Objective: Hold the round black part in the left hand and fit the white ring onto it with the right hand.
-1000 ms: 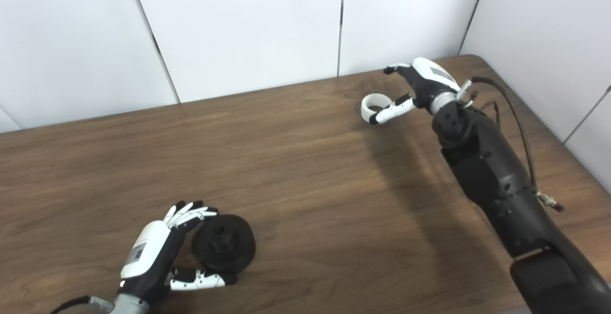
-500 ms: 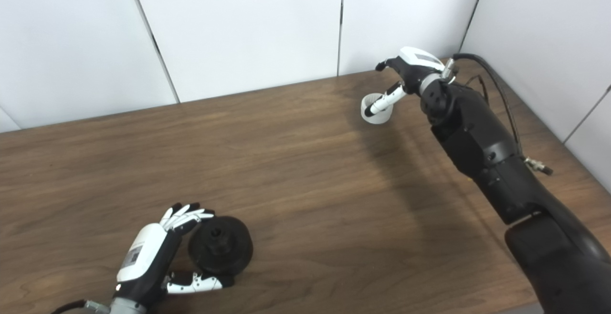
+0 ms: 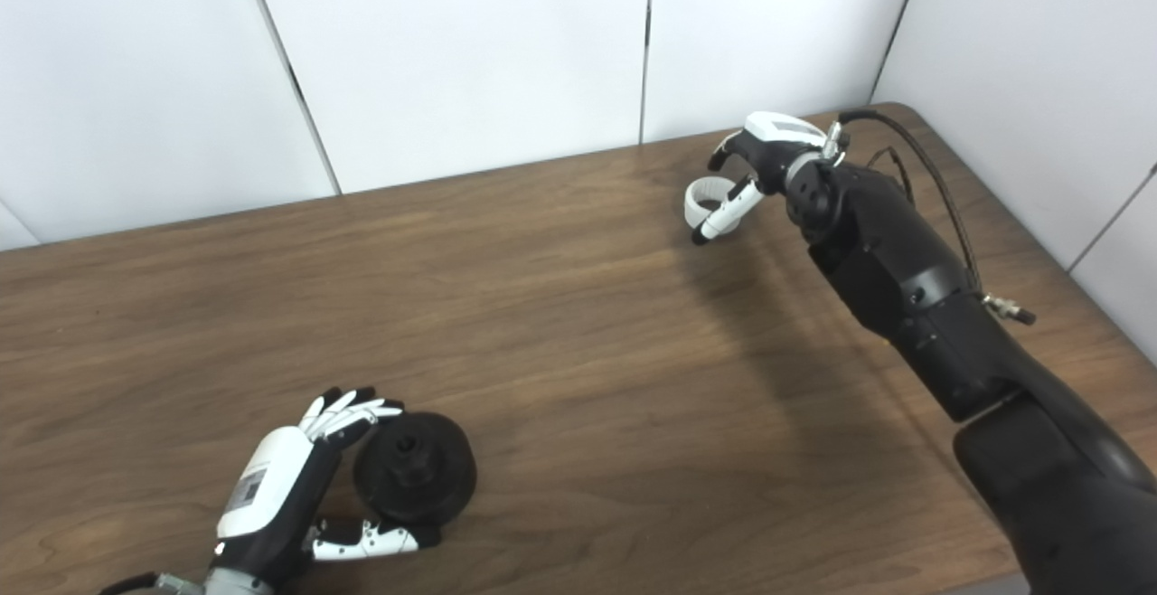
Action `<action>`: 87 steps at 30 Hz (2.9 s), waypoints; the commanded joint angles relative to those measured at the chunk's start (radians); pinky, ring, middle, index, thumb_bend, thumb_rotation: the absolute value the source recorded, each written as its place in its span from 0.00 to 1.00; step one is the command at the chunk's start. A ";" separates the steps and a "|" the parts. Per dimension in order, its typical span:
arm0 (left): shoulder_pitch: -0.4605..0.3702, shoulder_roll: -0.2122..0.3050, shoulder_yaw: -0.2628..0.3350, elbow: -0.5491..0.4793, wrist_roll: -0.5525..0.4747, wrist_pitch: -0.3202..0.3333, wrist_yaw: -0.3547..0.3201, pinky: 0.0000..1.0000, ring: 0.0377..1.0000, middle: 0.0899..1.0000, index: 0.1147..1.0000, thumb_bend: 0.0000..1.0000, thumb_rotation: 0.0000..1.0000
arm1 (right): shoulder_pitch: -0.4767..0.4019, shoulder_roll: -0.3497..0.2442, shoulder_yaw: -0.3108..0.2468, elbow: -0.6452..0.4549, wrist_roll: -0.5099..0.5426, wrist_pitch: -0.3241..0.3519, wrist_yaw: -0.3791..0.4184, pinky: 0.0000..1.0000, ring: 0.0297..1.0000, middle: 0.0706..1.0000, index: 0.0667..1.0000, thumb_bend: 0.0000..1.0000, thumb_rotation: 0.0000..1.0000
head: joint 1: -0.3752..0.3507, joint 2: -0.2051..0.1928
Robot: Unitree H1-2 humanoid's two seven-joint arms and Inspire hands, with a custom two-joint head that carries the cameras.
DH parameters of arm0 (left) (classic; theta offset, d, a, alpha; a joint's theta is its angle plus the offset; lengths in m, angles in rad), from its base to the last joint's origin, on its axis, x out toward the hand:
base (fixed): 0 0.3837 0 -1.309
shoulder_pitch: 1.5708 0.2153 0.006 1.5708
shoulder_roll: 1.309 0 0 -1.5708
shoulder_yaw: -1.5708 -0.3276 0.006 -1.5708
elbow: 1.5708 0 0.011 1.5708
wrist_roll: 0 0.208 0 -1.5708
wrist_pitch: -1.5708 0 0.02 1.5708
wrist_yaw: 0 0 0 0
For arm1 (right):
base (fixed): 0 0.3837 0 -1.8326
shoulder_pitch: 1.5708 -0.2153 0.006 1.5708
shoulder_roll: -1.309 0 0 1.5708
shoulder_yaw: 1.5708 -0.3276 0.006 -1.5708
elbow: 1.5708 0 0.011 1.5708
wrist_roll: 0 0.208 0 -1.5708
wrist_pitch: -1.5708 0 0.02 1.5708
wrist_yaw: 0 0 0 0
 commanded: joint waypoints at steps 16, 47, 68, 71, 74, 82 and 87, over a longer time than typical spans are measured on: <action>0.032 0.036 0.005 0.009 0.037 0.038 -0.031 1.00 0.91 0.80 0.42 0.52 0.07 | -0.049 -0.034 -0.004 0.002 -0.032 -0.008 -0.036 0.98 0.98 0.93 0.78 0.96 0.36 | 0.008 0.005; 0.031 0.039 0.002 -0.007 0.044 0.050 -0.049 1.00 0.92 0.80 0.42 0.52 0.07 | -0.022 -0.033 0.021 -0.006 -0.042 -0.027 -0.053 0.99 0.96 0.92 0.72 0.88 0.30 | 0.015 0.010; 0.032 0.046 0.002 -0.021 0.053 0.053 -0.055 1.00 0.92 0.80 0.42 0.52 0.07 | -0.027 -0.009 0.028 0.000 -0.054 -0.040 -0.082 0.99 0.95 0.89 0.69 0.83 0.29 | 0.024 0.018; 0.032 0.046 0.001 -0.024 0.053 0.055 -0.058 1.00 0.92 0.80 0.42 0.52 0.07 | -0.029 -0.005 0.028 0.005 -0.054 -0.046 -0.089 0.98 0.95 0.89 0.69 0.83 0.29 | 0.023 0.019; 0.034 0.047 -0.001 -0.028 0.054 0.058 -0.061 1.00 0.92 0.80 0.42 0.52 0.07 | -0.028 -0.002 0.027 0.004 -0.054 -0.042 -0.088 0.99 0.95 0.89 0.68 0.81 0.27 | 0.023 0.020; 0.034 0.051 -0.005 -0.021 0.054 0.041 -0.046 1.00 0.92 0.80 0.42 0.53 0.07 | -0.019 0.004 0.019 -0.003 -0.050 -0.038 -0.105 0.99 0.93 0.87 0.61 0.79 0.22 | 0.022 0.023; 0.034 0.050 -0.005 -0.032 0.056 0.057 -0.058 1.00 0.92 0.80 0.42 0.52 0.07 | -0.011 0.007 0.006 -0.007 -0.038 -0.051 -0.123 1.00 0.93 0.84 0.46 0.54 0.14 | 0.025 0.026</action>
